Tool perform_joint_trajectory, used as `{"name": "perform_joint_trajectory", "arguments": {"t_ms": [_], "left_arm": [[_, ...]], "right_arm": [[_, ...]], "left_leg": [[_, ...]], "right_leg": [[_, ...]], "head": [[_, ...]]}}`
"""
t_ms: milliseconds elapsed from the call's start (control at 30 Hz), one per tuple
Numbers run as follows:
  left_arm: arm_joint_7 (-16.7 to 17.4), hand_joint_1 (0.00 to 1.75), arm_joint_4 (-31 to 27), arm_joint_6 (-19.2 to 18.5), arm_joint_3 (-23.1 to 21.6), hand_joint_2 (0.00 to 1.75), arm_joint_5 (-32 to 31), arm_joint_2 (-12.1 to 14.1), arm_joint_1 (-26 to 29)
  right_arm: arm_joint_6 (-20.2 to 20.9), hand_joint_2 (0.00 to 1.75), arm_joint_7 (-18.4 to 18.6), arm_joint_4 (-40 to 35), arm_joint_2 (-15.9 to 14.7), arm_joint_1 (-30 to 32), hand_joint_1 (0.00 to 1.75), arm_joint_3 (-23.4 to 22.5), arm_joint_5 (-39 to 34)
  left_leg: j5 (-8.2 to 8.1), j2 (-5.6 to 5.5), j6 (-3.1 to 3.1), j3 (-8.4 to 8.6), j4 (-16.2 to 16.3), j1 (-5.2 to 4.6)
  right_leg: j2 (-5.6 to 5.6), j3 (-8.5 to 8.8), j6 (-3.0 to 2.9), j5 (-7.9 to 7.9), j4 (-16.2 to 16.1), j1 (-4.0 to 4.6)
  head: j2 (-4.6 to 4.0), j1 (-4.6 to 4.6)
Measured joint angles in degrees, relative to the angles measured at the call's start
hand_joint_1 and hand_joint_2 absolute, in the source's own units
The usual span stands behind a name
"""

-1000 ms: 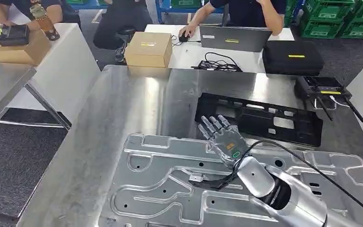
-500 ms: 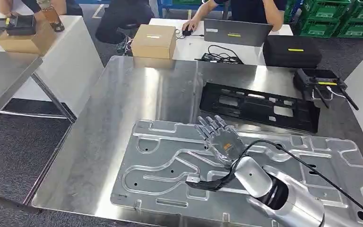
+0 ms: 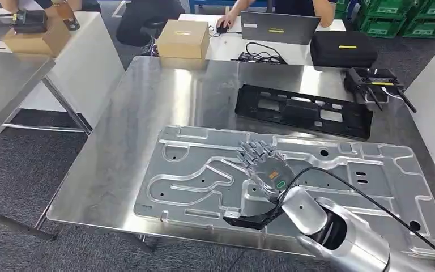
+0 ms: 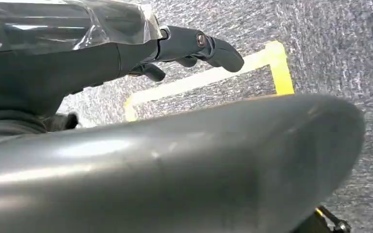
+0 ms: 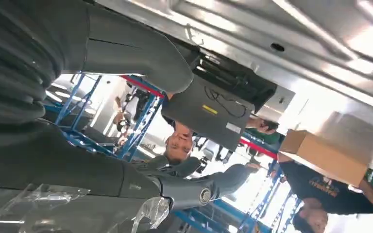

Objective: Take the parts from the cabinet and place them on the table.

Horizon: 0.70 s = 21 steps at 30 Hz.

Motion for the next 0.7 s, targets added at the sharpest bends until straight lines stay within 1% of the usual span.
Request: {"name": "perform_joint_trajectory", "arguments": {"t_ms": [33,67,100,133,167,200,233,267,300,333,367,400,433,467,500,533,567,600,633,667,700], "left_arm": [[0.0,0.00,0.0,0.0,0.0,0.00,0.0,-0.1,0.0],[0.0,0.00,0.0,0.0,0.0,0.00,0.0,-0.2,-0.1],[0.0,0.00,0.0,0.0,0.0,0.00,0.0,-0.2,0.0],[0.0,0.00,0.0,0.0,0.0,0.00,0.0,-0.2,0.0],[0.0,0.00,0.0,0.0,0.0,0.00,0.0,-0.5,-0.1],[0.0,0.00,0.0,0.0,0.0,0.00,0.0,-0.5,-0.2],[0.0,0.00,0.0,0.0,0.0,0.00,0.1,-0.6,-0.2],[0.0,0.00,0.0,0.1,0.0,0.00,0.1,-0.6,-0.2],[0.0,0.00,0.0,0.1,0.0,0.00,0.1,-0.6,-0.2],[0.0,0.00,0.0,0.1,0.0,0.00,0.1,-0.7,-0.1],[0.0,0.00,0.0,0.1,0.0,0.00,0.0,-0.8,-0.1],[0.0,0.00,0.0,0.1,0.0,0.00,0.0,-0.8,-0.1],[0.0,0.00,0.0,0.1,0.0,0.00,0.0,-0.8,-0.1],[0.0,0.00,0.0,0.1,0.0,0.00,0.0,-0.8,-0.2],[0.0,0.00,0.0,0.1,0.0,0.00,0.0,-0.9,-0.2],[0.0,0.00,0.0,0.2,0.0,0.00,0.0,-0.9,-0.2],[0.0,0.00,0.0,0.3,0.0,0.00,0.0,-0.9,-0.4],[0.0,0.00,0.0,0.3,0.0,0.00,0.0,-0.9,-0.4],[0.0,0.00,0.0,0.3,0.0,0.00,0.0,-0.8,-0.3],[0.1,0.00,0.0,0.4,0.0,0.00,0.0,-0.8,-0.3],[0.2,0.00,0.0,0.4,0.0,0.00,0.0,-0.8,-0.2]], "right_arm": [[0.0,1.75,0.0,0.3,0.0,-0.2,0.00,0.0,-0.3],[0.0,1.75,0.0,0.4,0.0,-0.3,0.00,0.0,-0.3],[-0.1,1.75,0.0,0.5,0.0,-0.3,0.00,0.0,-0.3],[-0.2,1.75,0.0,0.8,0.0,-0.3,0.00,0.0,-0.3],[-0.2,1.75,0.0,1.0,-0.1,-0.3,0.00,0.0,-0.3],[-0.2,1.75,0.0,1.1,-0.1,-0.3,0.00,0.0,-0.4],[-0.3,1.75,0.0,1.2,-0.1,-0.3,0.00,0.0,-0.4],[-0.3,1.75,0.0,1.3,-0.1,-0.3,0.00,0.1,-0.4],[-0.3,1.75,0.1,1.4,-0.1,-0.3,0.00,0.1,-0.4],[-0.3,1.75,0.1,1.6,-0.1,-0.2,0.00,0.2,-0.4],[-0.3,1.75,0.1,1.7,-0.1,-0.2,0.00,0.3,-0.5],[-0.3,1.75,0.2,1.9,-0.1,-0.2,0.00,0.3,-0.9],[-0.3,1.75,0.2,1.9,-0.1,-0.2,0.00,0.3,-1.0],[-0.3,1.75,0.2,2.0,0.0,-0.2,0.00,0.3,-1.2],[-0.3,1.75,0.2,2.1,0.1,-0.4,0.00,0.3,-1.4],[-0.4,1.75,0.3,2.2,0.3,-0.5,0.00,0.3,-1.5],[-0.4,1.75,0.3,2.4,0.4,-0.5,0.00,0.3,-1.5],[-0.4,1.75,0.3,2.6,0.6,-0.4,0.00,0.4,-1.6],[-0.4,1.75,0.5,3.0,0.6,-0.1,0.00,0.5,-1.7],[-0.5,1.75,0.6,3.3,0.6,-0.1,0.00,0.6,-2.2],[-0.5,1.75,1.0,3.6,0.7,0.1,0.00,0.7,-2.7]], "left_leg": [[0.51,-0.07,0.29,-0.69,0.9,-0.13],[0.59,-0.13,0.52,-0.86,0.7,-0.41],[1.02,-0.13,0.99,-1.16,0.8,-0.56],[2.19,-0.05,1.61,-1.77,0.1,-0.16],[3.01,0.06,2.05,-2.17,0.1,-0.22],[3.55,0.11,2.57,-3.04,0.1,-0.23],[4.29,0.15,2.67,-3.82,0.1,-0.37],[4.90,0.16,2.83,-4.63,0.1,-0.48],[5.57,0.22,2.97,-5.46,0.1,-0.64],[6.25,0.25,3.01,-6.31,0.2,-0.83],[6.89,0.25,3.02,-7.20,0.3,-0.94],[7.46,0.23,2.93,-8.04,0.4,-1.02],[7.92,0.19,2.81,-8.75,0.6,-1.04],[8.30,0.15,2.60,-9.21,1.0,-1.06],[8.44,0.10,2.37,-9.77,1.5,-1.60],[8.94,0.15,2.08,-10.11,1.8,-1.57],[9.62,0.15,1.90,-10.45,1.8,-1.56],[10.17,0.14,1.73,-10.71,1.7,-1.47],[10.51,0.05,1.43,-11.12,1.8,-1.49],[8.84,0.02,0.92,-11.63,2.6,-1.08],[4.94,0.05,0.22,-12.71,5.7,-0.91]], "right_leg": [[-0.06,0.18,0.41,0.61,-0.4,-0.15],[-0.06,0.09,0.76,1.09,-0.5,-0.39],[-0.03,0.09,1.21,1.68,-0.9,-0.47],[0.06,-0.26,1.64,1.77,-0.9,-0.36],[0.09,-1.22,1.51,-0.75,0.5,-0.48],[0.06,-2.43,1.39,-4.60,3.8,-0.46],[0.06,-3.72,1.36,-8.56,8.6,-0.41],[0.06,-4.78,1.38,-11.35,13.2,-0.18],[0.07,-5.40,1.39,-12.49,17.4,0.04],[0.07,-5.12,1.32,-11.47,19.4,0.13],[0.07,-3.72,1.17,-9.24,18.9,0.22],[0.07,-1.19,0.93,-6.79,16.0,0.31],[0.07,2.14,0.68,-5.41,11.7,0.38],[0.06,6.03,0.48,-5.69,6.4,0.45],[0.05,9.83,0.30,-7.43,0.8,0.81],[0.12,10.59,-0.07,-8.64,-1.4,0.86],[0.10,10.01,-0.32,-8.36,-1.2,0.84],[0.09,9.65,-0.63,-8.07,-0.9,1.01],[-0.15,9.07,-1.16,-7.44,-1.1,0.67],[-0.35,8.62,-1.50,-6.81,-1.0,0.58],[-0.32,7.81,-1.96,-6.13,-1.0,0.54]], "head": [[-0.02,0.02],[0.00,0.00],[0.00,0.02],[-0.02,0.02],[0.00,0.02],[0.00,0.04],[0.00,0.04],[0.00,0.02],[0.00,0.07],[0.00,0.02],[0.00,0.04],[0.00,0.04],[0.00,0.02],[0.00,0.04],[0.00,0.04],[0.00,-0.02],[0.00,-0.02],[0.00,0.00],[0.00,-0.02],[0.00,-0.02],[0.00,-0.02]]}}
